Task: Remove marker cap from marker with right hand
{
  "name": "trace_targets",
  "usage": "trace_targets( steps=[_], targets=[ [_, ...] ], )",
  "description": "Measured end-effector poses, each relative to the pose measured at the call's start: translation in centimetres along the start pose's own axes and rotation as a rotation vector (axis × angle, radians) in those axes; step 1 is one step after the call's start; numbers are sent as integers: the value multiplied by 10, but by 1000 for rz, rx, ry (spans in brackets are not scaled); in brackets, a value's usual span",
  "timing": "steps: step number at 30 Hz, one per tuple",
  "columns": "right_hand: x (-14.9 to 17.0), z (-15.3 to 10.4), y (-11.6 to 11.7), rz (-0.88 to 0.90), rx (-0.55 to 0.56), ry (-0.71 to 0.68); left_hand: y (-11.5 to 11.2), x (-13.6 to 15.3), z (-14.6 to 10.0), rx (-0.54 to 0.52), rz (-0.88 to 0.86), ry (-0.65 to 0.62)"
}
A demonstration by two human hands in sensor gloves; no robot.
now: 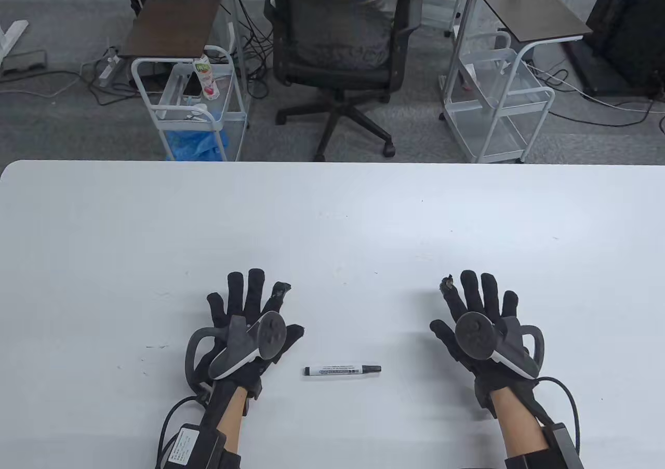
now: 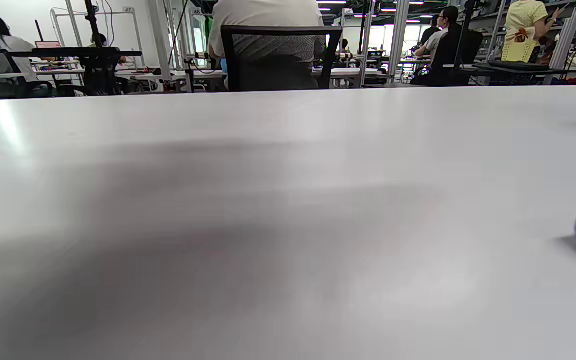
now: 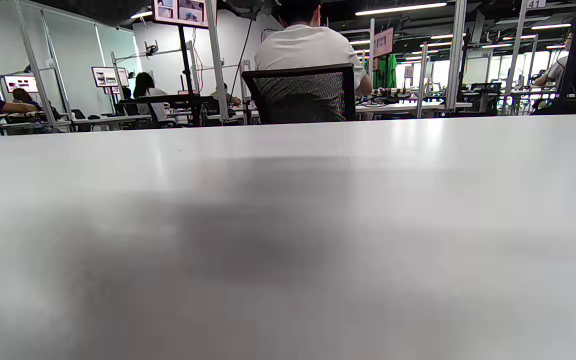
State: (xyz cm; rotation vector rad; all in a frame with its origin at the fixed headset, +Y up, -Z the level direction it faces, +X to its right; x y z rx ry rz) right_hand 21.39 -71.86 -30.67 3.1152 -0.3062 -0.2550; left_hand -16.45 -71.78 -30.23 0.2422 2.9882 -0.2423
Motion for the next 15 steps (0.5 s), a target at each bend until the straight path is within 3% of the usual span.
trace_targets(
  steps=[15],
  targets=[
    [-2,0,1,-2,1,-12,-1,-2,1,9,10,-3]
  ],
)
Point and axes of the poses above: the tracker on the back of each hand, its own x axis roughly to the little-finger side, its own z axis roughly from the wrist to the fingertips, y = z × x, the point moved 1 cm from there along z, roughly from the wrist to the fingertips, and after that the axes turned 5 degrees about z, right-handed, at the moved point
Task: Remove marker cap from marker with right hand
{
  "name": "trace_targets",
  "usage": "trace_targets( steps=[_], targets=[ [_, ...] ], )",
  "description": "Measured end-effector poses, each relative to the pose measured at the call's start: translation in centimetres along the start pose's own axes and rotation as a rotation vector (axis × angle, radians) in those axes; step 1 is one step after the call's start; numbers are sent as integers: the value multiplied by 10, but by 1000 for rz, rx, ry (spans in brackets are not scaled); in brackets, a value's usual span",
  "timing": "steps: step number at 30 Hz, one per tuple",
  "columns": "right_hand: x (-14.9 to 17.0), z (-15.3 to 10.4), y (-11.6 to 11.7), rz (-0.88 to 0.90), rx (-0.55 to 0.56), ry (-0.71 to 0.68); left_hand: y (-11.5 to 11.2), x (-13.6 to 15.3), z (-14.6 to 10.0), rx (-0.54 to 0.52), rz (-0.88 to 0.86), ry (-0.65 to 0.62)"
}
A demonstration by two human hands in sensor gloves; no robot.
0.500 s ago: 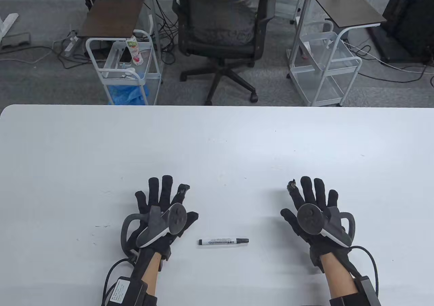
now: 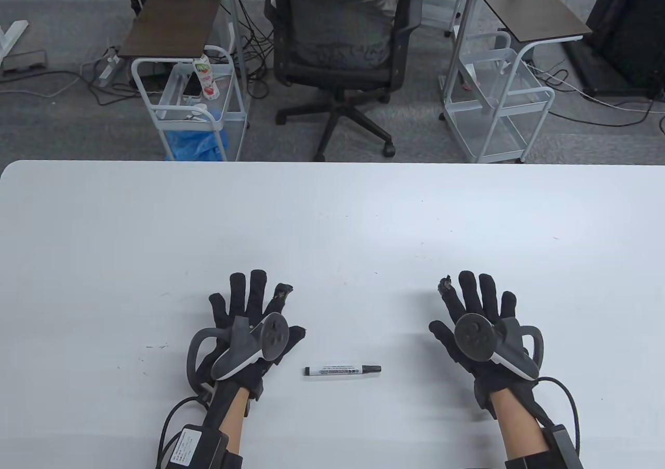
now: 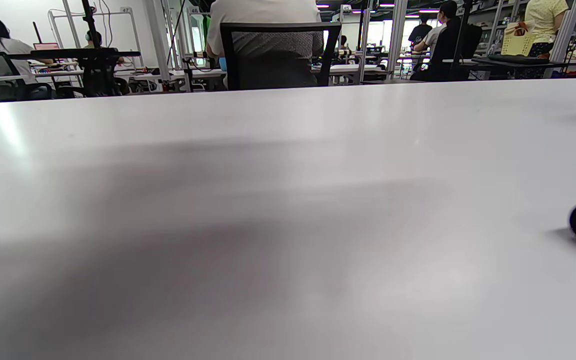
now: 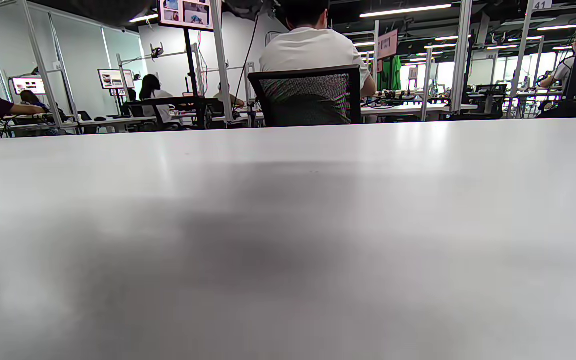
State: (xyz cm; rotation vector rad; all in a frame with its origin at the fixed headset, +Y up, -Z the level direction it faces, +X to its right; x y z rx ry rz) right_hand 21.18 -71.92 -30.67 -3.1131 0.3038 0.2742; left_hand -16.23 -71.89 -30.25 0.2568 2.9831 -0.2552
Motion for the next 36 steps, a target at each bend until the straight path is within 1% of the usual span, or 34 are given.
trace_targets(
  steps=[20,26,28,31,36],
  targets=[
    [-3,0,1,-6,-10,-8,1,-1,-1,-4,-3,4],
    [-3,0,1,0,-1,-13,7,-5,-4,-43,-66,-13],
    [-3,0,1,1,-4,-13,8,-9,-5,-53,-89,-29],
    [-3,0,1,4,-4,-16,8,-19,-4,-40,-119,-75],
    [-4,1,1,10,-2,-26,-2,-47,1,39,-148,-161]
  ],
)
Point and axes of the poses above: the tracker on the back of each hand, its own x axis roughly to the little-finger side, its own z axis roughly from the wrist to the fingertips, y = z × x, the point moved 1 cm from there along z, roughly from the wrist to the fingertips, and after that the axes turned 5 degrees about z, right-handed, at the moved point
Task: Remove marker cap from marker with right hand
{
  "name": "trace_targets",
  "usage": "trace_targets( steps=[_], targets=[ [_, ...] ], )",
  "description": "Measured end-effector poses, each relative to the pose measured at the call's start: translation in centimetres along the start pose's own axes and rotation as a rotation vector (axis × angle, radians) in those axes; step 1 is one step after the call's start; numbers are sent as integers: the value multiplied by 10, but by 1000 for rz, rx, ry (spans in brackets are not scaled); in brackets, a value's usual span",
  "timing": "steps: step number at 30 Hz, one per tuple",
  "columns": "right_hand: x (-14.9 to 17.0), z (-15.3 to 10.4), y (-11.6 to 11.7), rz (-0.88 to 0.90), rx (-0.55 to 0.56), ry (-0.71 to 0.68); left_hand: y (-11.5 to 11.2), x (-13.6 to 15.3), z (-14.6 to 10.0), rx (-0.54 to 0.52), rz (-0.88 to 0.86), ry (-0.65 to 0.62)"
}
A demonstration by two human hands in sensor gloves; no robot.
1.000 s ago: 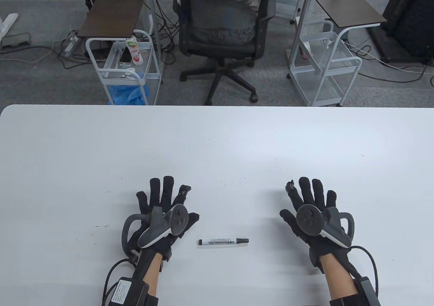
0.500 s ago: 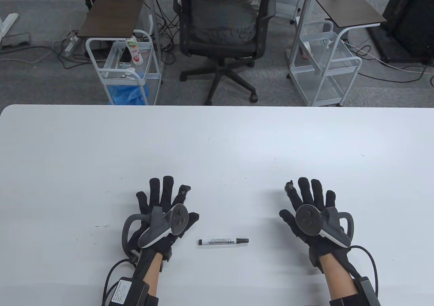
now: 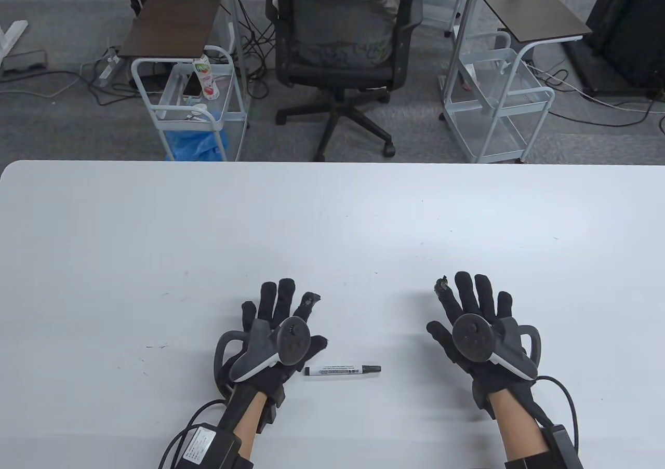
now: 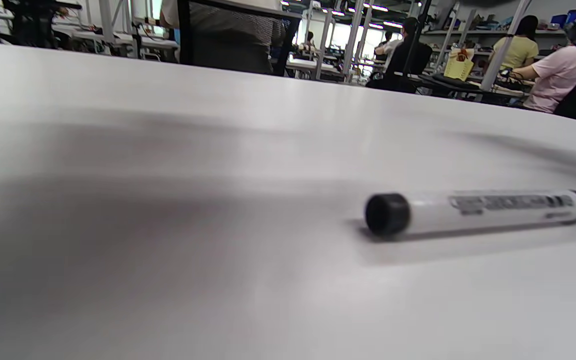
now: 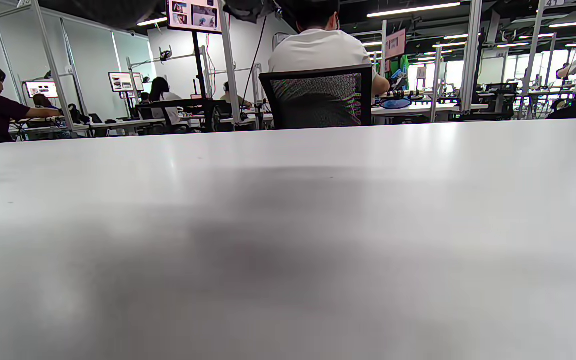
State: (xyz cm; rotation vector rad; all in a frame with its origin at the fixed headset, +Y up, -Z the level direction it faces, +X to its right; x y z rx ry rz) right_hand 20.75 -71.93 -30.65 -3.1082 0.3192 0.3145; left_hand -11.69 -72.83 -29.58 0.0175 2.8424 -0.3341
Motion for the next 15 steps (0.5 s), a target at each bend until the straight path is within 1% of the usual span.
trace_targets(
  steps=[5,9,12,14,15],
  targets=[
    [-1,0,0,1,-6,-4,-13,-24,5,77,-15,-91],
    [-2,0,0,10,-9,-10,-24,-42,9,122,48,-131],
    [-2,0,0,19,-4,-13,-32,-49,12,143,96,-137],
    [-2,0,-1,25,-4,-15,-37,-52,13,141,136,-128],
    [-2,0,-1,27,-5,-15,-36,-52,13,100,141,-123]
  ],
)
Point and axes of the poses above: the tracker on the back of each hand, its own x axis roughly to the little-finger side, its own z axis roughly from the wrist to the fingertips, y = z × x, the point moved 1 cm from there along z, roughly from the wrist to the fingertips, and after that the axes turned 5 degrees about z, right-handed, at the moved point
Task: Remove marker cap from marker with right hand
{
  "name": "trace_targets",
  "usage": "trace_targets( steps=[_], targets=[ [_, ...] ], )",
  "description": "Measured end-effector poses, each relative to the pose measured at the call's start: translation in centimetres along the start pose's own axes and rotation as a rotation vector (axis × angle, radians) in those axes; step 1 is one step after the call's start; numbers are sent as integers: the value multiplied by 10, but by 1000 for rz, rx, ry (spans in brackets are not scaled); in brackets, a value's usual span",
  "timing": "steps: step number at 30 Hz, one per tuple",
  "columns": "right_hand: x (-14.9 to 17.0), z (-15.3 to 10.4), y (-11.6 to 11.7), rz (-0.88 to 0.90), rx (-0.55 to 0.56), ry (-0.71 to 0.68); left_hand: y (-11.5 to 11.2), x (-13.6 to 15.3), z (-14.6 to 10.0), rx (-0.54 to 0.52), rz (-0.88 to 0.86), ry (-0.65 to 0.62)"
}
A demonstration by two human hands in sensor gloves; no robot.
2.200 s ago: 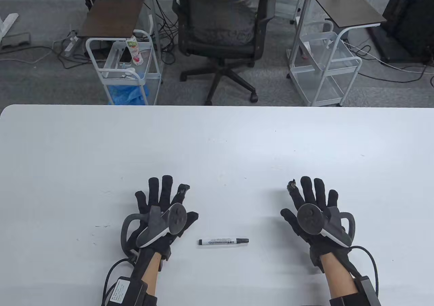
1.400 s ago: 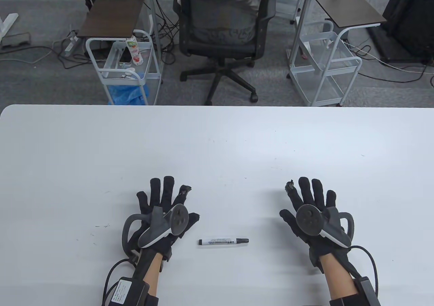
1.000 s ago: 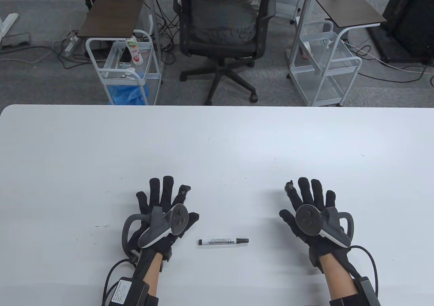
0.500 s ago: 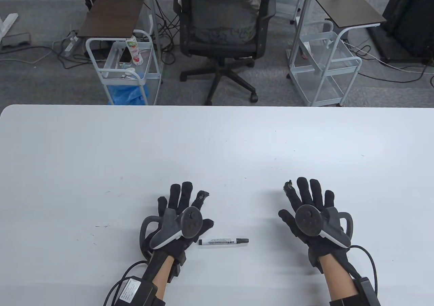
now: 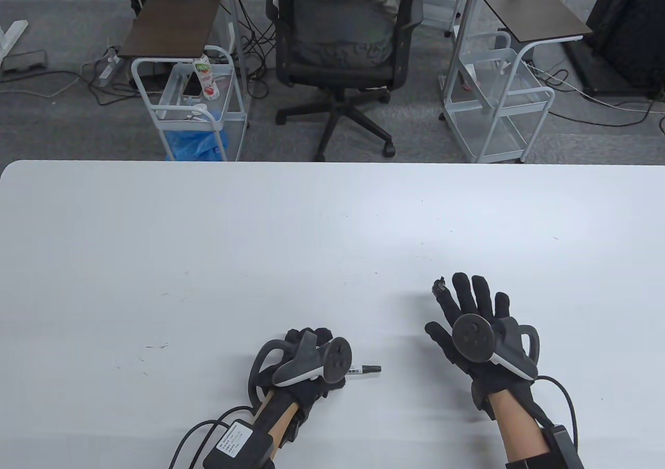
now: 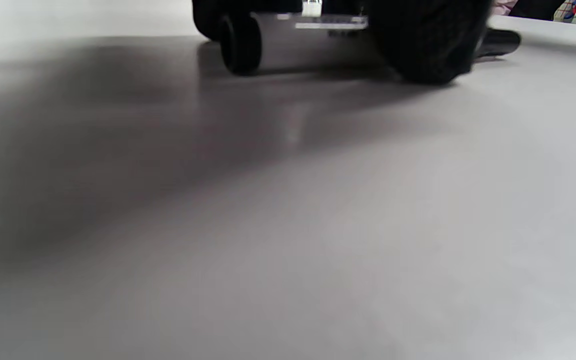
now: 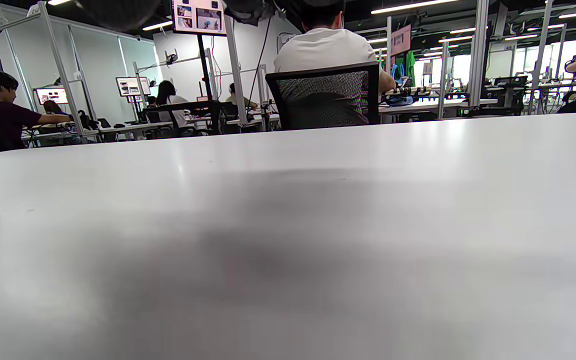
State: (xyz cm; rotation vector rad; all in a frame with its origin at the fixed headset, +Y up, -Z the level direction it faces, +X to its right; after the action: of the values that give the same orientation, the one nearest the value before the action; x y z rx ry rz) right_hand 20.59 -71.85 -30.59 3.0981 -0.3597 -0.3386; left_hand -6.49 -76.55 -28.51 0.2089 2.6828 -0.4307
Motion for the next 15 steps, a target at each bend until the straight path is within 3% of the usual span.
trace_targets(
  steps=[6,15],
  targets=[
    [-1,1,1,10,-9,-9,-5,3,1,-2,-71,17],
    [-3,0,3,2,-20,-13,-6,-4,2,14,-28,-23]
  ],
)
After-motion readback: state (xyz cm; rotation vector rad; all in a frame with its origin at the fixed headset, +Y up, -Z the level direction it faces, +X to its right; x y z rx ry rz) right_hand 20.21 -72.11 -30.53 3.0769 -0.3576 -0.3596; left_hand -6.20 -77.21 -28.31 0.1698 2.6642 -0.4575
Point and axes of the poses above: the tracker on the back of each hand, its own x axis roughly to the little-finger side, its own z axis roughly from the wrist to the fingertips, y = z × x, the point moved 1 cm from there along z, roughly from the wrist to the fingertips, and after that the axes turned 5 degrees about z, right-handed, at the moved point
